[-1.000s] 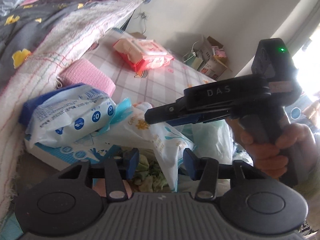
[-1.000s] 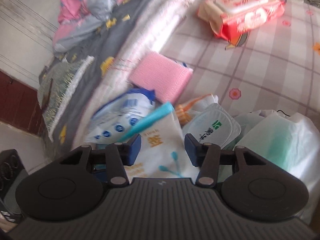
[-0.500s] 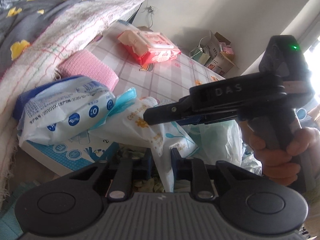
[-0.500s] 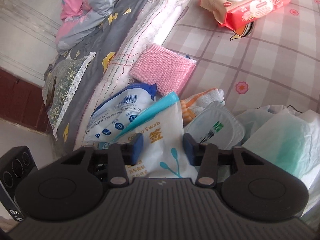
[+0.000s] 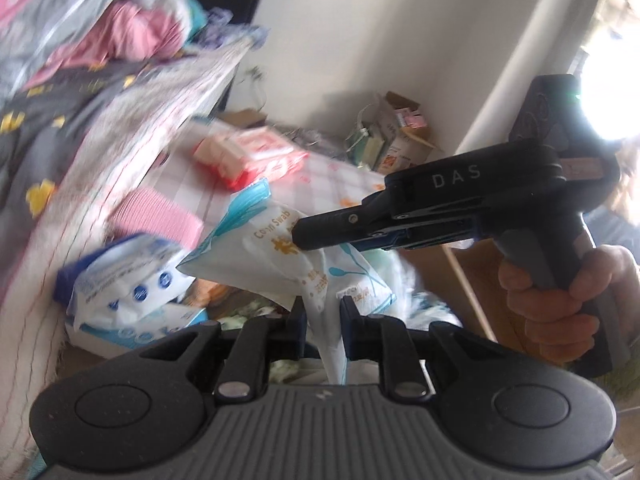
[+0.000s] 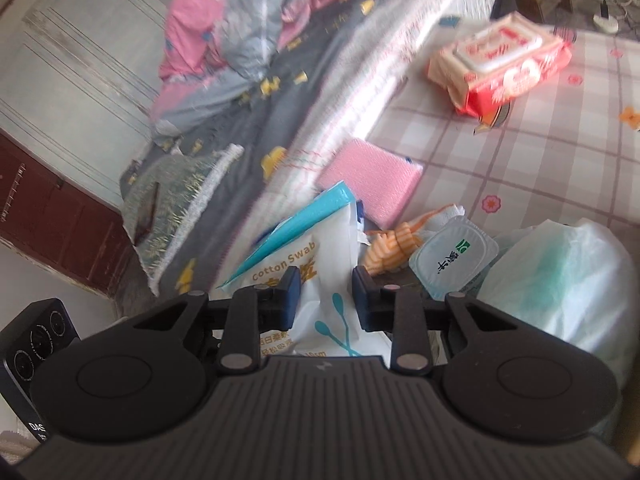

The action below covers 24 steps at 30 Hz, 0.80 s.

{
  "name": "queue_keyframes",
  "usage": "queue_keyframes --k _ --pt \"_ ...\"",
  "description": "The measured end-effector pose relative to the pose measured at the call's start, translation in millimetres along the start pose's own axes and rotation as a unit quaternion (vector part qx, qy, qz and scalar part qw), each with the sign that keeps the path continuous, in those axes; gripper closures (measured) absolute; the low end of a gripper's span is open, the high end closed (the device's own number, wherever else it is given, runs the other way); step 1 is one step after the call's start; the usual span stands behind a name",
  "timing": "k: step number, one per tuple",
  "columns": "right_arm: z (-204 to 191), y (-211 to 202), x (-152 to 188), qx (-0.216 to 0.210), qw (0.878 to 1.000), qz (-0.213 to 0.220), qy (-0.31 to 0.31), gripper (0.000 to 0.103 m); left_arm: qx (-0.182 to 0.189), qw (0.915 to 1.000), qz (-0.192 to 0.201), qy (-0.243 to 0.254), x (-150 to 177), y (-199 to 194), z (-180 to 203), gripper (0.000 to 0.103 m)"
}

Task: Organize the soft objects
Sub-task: 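Carry the packet with the right gripper into the cardboard box and release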

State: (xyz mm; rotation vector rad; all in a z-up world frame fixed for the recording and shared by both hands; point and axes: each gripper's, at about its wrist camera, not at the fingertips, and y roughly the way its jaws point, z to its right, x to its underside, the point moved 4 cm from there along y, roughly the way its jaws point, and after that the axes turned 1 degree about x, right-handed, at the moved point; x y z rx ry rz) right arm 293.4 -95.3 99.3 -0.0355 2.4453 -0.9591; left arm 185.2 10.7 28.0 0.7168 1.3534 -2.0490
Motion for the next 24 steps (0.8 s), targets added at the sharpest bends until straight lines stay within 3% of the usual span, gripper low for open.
queue_keyframes --k 6,11,18,24 --pt "13 -74 15 -0.004 0.997 0.070 0.020 0.076 0.035 0.9977 0.008 0.058 -13 -6 52 0.085" --pt "49 -140 32 0.017 0.990 0.128 0.061 0.076 0.089 0.9909 -0.011 0.100 -24 16 107 0.085" --pt "135 -213 62 0.067 0.969 0.190 0.144 0.077 0.152 0.9727 -0.081 0.155 -36 91 183 0.086" --pt "226 -213 74 0.081 0.953 0.184 0.228 0.077 0.139 0.9640 -0.143 0.176 -33 169 215 0.086"
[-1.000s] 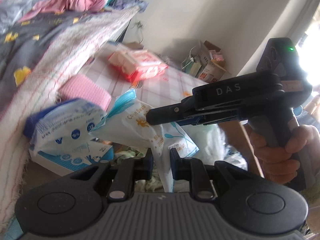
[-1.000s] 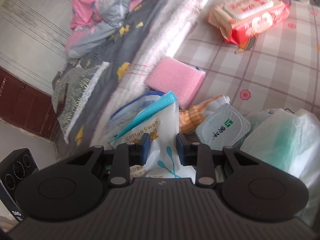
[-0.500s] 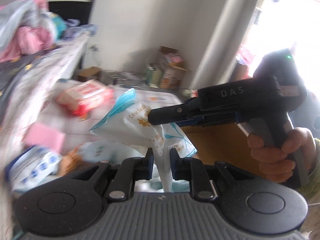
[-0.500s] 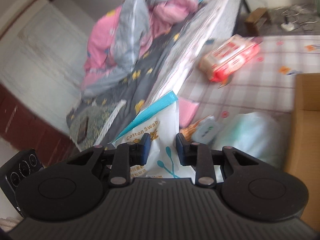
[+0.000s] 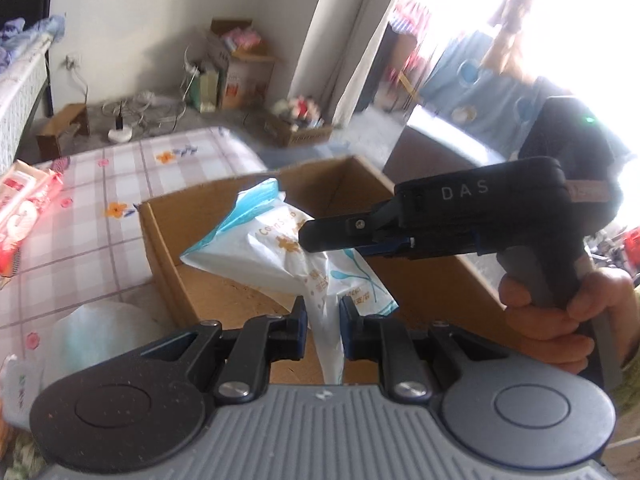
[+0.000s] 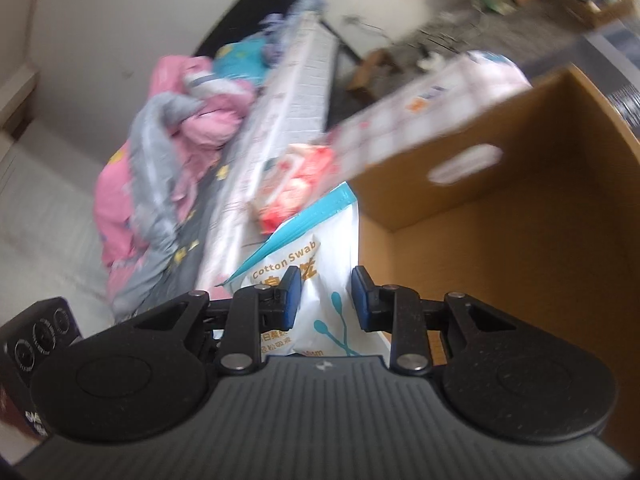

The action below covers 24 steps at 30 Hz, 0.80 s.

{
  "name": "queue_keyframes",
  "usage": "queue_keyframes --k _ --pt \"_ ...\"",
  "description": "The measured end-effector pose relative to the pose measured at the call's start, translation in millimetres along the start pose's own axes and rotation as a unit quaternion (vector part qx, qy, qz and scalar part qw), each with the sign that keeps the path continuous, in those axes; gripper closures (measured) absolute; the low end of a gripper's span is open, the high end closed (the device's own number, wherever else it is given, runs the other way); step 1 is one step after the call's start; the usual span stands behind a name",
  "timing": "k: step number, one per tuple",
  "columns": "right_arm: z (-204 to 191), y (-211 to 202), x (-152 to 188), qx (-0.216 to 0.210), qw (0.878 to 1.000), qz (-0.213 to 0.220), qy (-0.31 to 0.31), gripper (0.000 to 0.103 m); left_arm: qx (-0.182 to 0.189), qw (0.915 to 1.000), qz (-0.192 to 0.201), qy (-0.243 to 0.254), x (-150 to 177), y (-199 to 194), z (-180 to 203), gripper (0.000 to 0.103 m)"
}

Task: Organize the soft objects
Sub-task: 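Carry the packet with the right gripper into the cardboard box and release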

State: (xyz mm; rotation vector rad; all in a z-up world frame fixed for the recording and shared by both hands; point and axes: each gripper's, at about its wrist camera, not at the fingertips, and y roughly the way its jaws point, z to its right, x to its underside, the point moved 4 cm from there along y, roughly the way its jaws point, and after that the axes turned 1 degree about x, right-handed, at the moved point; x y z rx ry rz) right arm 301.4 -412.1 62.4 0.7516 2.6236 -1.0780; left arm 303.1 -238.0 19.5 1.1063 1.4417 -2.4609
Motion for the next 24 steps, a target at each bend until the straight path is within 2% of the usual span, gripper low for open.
queue_keyframes --k 3,5,7,8,12,15,19,24 --pt "32 27 -12 0.009 0.999 -0.012 0.032 0.077 -0.025 0.9995 -0.018 0.009 -9 34 -10 0.081" --pt "51 49 -18 0.018 0.998 -0.015 0.051 0.077 -0.062 0.9977 -0.014 0.025 -15 51 -15 0.067" --pt "68 75 -21 0.031 0.997 -0.025 0.070 0.077 -0.113 0.9928 -0.004 0.039 -18 60 -20 0.060" --pt "76 87 -20 0.039 0.996 -0.031 0.076 0.077 -0.127 0.9910 -0.002 0.041 -19 60 -22 0.060" --pt "101 125 -10 0.065 0.992 -0.055 0.089 0.080 -0.117 0.9931 -0.001 0.007 -20 47 -37 0.057" --pt "102 136 -9 0.061 0.993 -0.057 0.089 0.080 -0.117 0.9930 0.014 -0.011 -22 24 -44 0.055" --pt "88 151 -10 0.076 0.994 -0.058 0.048 0.079 -0.116 0.9918 0.038 -0.038 -19 -3 -56 0.053" --pt "77 167 -9 0.082 0.994 -0.072 -0.026 0.079 -0.120 0.9895 0.055 -0.060 -1 -35 -62 0.051"
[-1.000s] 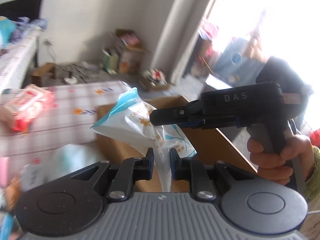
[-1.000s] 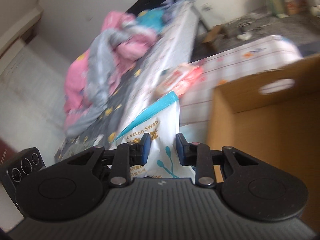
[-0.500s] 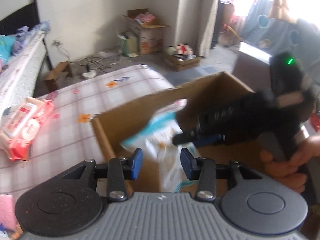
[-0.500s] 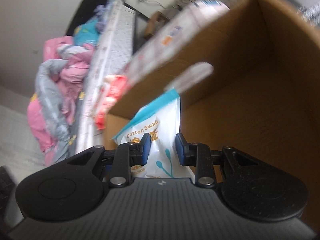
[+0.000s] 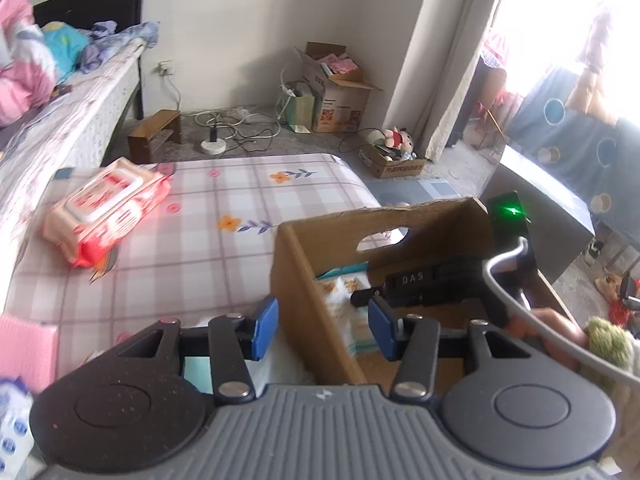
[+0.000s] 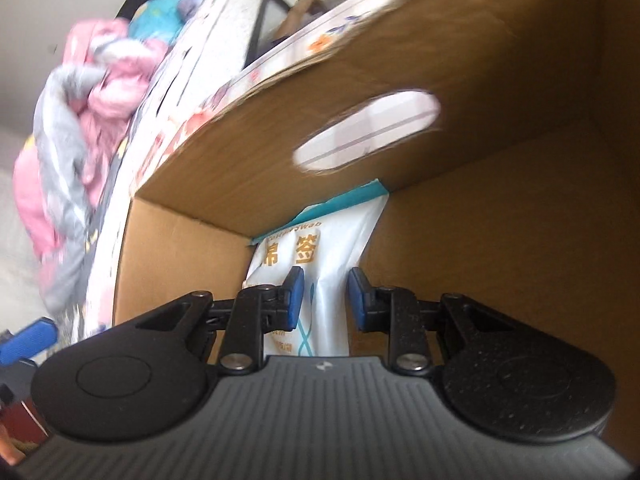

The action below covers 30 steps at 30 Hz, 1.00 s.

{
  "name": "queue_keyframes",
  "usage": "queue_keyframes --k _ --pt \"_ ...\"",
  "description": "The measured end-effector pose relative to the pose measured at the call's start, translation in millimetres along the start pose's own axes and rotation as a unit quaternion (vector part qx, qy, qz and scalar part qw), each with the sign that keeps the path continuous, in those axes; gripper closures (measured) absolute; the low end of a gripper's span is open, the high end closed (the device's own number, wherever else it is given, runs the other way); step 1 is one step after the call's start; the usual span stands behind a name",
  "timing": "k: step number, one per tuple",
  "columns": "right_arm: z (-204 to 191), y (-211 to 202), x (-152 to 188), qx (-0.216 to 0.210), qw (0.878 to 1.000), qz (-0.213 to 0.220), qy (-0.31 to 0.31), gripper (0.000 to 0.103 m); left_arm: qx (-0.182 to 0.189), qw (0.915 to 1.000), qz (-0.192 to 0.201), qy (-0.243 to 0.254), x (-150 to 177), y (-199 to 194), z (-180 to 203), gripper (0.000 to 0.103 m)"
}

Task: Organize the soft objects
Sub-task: 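Carry the packet with the right gripper into the cardboard box and release, then withdraw the right gripper from the box toward the pink mesh sponge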

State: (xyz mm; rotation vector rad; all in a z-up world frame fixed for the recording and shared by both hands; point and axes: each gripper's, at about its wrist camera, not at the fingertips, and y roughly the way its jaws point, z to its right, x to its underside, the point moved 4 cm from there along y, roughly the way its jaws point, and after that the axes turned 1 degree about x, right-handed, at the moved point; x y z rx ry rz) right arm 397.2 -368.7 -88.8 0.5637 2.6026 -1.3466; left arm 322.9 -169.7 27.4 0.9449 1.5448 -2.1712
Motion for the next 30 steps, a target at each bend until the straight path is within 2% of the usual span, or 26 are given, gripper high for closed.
queue_keyframes --k 5,8,10,13,16,17,19,22,25,27,28,30 --pt "-17 -7 -2 0.028 0.999 0.022 -0.030 0.074 -0.006 0.9998 0.007 -0.019 21 -28 -16 0.048" --pt "-34 -20 -7 0.018 0.997 0.055 -0.047 0.074 -0.012 0.9993 0.021 -0.030 34 -44 -23 0.045" --pt "-50 -19 -8 0.007 0.996 0.062 -0.071 0.075 -0.019 0.9988 0.033 -0.032 42 -54 -28 0.042" --pt "-67 0 -6 -0.017 0.995 0.044 -0.092 0.080 -0.029 0.9980 0.040 -0.040 53 -63 -36 0.042" --pt "-68 41 -1 -0.002 0.996 -0.004 -0.093 0.085 -0.029 0.9974 0.036 -0.056 61 -66 -45 0.042" --pt "-67 54 3 0.006 0.996 -0.015 -0.089 0.090 -0.027 0.9971 0.034 -0.062 63 -67 -48 0.042" --pt "-69 59 7 -0.001 0.997 -0.011 -0.080 0.093 -0.025 0.9970 0.032 -0.066 68 -70 -53 0.042" --pt "-70 47 7 -0.020 0.998 0.002 -0.056 0.088 -0.028 0.9970 0.032 -0.065 73 -74 -59 0.041" --pt "-56 17 -2 -0.022 0.999 0.031 -0.034 0.088 -0.028 0.9968 0.035 -0.067 82 -79 -65 0.039" --pt "-49 1 -12 0.004 0.998 0.050 -0.023 0.080 -0.033 0.9966 0.037 -0.066 87 -83 -68 0.037" --pt "-43 -1 -14 0.022 0.998 0.054 -0.017 0.072 -0.035 0.9966 0.037 -0.065 91 -84 -70 0.035" --pt "-28 4 -13 0.044 0.998 0.041 0.005 0.068 -0.039 0.9964 0.035 -0.067 98 -88 -73 0.034"
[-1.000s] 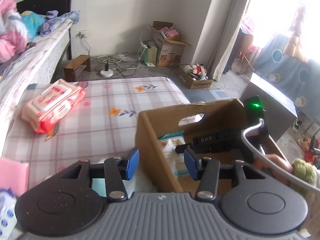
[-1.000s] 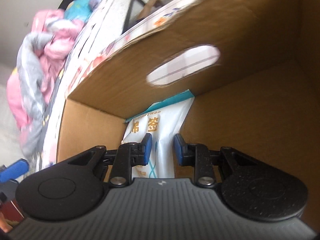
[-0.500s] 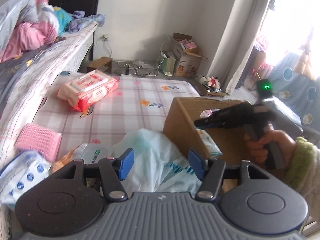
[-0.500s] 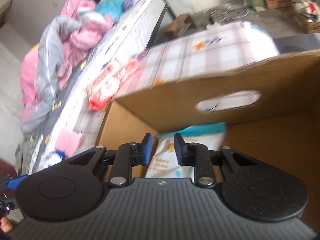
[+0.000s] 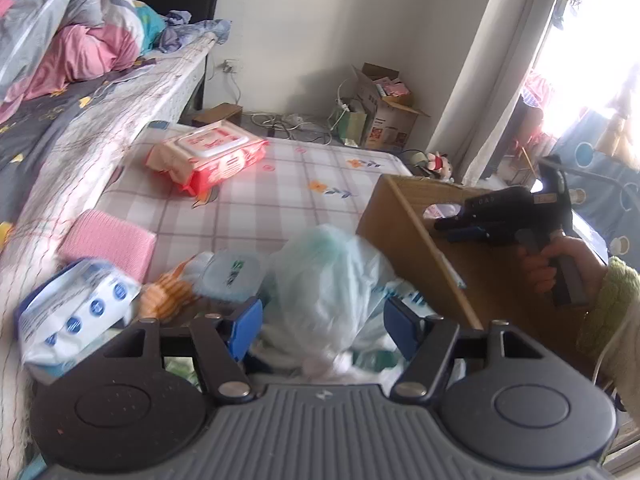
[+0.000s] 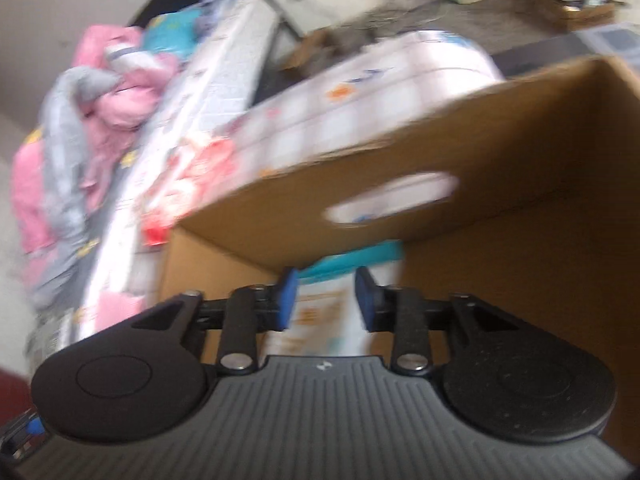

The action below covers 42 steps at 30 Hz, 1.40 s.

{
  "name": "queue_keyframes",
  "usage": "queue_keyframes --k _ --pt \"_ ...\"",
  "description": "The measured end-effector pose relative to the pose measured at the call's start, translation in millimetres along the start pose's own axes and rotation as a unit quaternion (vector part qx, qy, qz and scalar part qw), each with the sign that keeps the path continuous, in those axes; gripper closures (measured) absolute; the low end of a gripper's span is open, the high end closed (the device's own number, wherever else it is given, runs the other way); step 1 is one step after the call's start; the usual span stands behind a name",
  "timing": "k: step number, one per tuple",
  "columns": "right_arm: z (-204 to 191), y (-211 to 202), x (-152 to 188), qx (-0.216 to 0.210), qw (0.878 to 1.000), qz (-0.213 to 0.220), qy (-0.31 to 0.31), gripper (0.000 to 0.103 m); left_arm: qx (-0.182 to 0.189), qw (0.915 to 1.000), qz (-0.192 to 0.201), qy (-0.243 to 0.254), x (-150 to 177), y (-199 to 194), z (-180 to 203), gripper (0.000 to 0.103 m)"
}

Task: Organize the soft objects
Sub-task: 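Withdraw the right gripper from the box toward the pink mesh sponge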

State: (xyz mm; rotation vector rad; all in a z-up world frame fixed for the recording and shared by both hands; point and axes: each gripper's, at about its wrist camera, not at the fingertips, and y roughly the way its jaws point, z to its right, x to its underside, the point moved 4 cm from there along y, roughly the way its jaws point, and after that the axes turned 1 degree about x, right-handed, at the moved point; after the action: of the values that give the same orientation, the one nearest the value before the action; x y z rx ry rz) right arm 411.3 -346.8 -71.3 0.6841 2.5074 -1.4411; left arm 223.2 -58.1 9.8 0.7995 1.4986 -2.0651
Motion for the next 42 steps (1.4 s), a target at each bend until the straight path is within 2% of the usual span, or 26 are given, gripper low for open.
queue_keyframes --k 4,6,13,15,17,21,24,26,29,32,34,37,42 --pt "12 25 13 -0.009 0.998 -0.041 0.044 0.071 -0.006 0.9999 -0.009 -0.012 14 -7 -11 0.030" --pt "8 31 18 -0.013 0.998 -0.040 0.039 0.073 -0.013 0.9997 -0.011 -0.019 21 -10 -16 0.030" --pt "-1 32 17 0.014 0.999 -0.027 0.009 0.070 -0.034 0.9983 -0.011 -0.045 38 -23 -36 0.030" --pt "4 23 12 0.019 0.999 -0.023 0.014 0.065 -0.039 0.9979 -0.007 -0.050 40 -27 -40 0.029" --pt "6 14 11 0.023 0.999 -0.015 0.019 0.051 -0.044 0.9976 -0.001 -0.054 41 -31 -44 0.029" --pt "-5 -5 5 0.036 0.999 0.010 0.006 0.048 -0.053 0.9967 0.019 -0.059 39 -42 -51 0.029" --pt "-13 -34 2 0.039 0.998 0.046 -0.010 0.048 -0.061 0.9951 0.039 -0.066 35 -51 -60 0.029" --pt "-34 -53 -2 0.032 0.996 0.076 -0.035 0.048 -0.068 0.9938 0.052 -0.071 28 -57 -68 0.029" --pt "-74 -93 -2 -0.016 0.990 0.112 -0.086 0.048 -0.086 0.9915 0.068 -0.070 15 -61 -81 0.029" --pt "-127 -108 -10 -0.075 0.981 0.109 -0.142 0.047 -0.104 0.9883 0.074 -0.084 -1 -56 -100 0.029" --pt "-166 -101 -9 -0.109 0.974 0.086 -0.179 0.046 -0.111 0.9858 0.066 -0.106 -12 -45 -117 0.029" --pt "-229 -64 -8 -0.150 0.962 0.021 -0.226 0.045 -0.113 0.9830 0.037 -0.140 -28 -19 -148 0.030" --pt "-325 19 9 -0.179 0.938 -0.090 -0.282 0.045 -0.119 0.9753 -0.005 -0.186 -49 23 -190 0.035"
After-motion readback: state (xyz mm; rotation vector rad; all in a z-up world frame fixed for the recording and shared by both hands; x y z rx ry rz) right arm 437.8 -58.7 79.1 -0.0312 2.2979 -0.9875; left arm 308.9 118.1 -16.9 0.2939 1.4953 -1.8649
